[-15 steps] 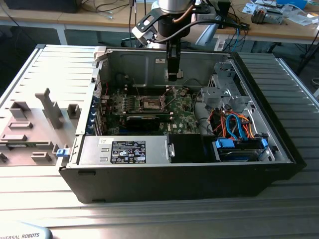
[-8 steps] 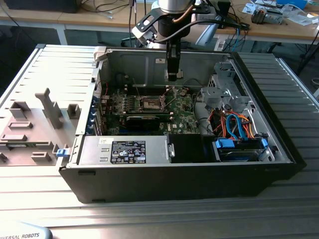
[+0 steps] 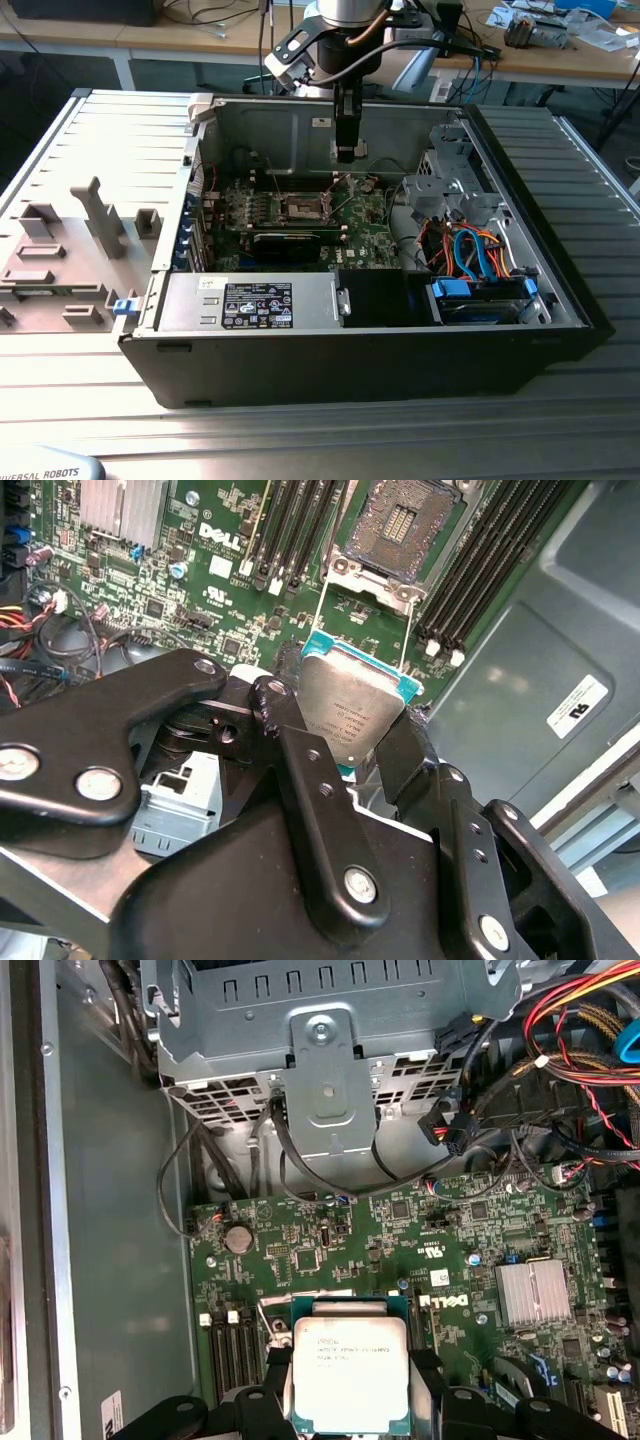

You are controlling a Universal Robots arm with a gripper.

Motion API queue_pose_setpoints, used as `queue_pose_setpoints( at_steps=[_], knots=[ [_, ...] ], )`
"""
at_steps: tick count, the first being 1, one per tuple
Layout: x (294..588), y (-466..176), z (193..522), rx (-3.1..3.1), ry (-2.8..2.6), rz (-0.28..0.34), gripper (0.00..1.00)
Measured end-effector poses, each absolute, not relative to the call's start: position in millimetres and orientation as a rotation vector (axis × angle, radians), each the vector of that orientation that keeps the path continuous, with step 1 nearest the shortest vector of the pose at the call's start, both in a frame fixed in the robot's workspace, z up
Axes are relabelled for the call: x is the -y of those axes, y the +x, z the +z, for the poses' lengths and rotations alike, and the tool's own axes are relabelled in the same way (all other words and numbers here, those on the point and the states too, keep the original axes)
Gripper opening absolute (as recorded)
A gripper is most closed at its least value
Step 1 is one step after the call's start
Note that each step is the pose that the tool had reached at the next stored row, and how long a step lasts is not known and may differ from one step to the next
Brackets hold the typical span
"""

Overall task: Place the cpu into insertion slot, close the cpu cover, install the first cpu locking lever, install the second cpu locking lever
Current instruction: 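Place the cpu into insertion slot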

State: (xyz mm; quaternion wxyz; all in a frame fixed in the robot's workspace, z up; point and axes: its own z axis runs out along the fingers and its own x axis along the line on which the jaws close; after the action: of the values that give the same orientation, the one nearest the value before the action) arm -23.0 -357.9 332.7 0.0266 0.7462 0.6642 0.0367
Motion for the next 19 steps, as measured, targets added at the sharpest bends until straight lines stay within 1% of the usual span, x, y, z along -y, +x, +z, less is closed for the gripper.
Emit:
queue_pose_setpoints(
  at_steps=[19],
  knots=[
    [357.9,-23.0,332.7,-2.024,2.329,0.112,0.54]
  ],
)
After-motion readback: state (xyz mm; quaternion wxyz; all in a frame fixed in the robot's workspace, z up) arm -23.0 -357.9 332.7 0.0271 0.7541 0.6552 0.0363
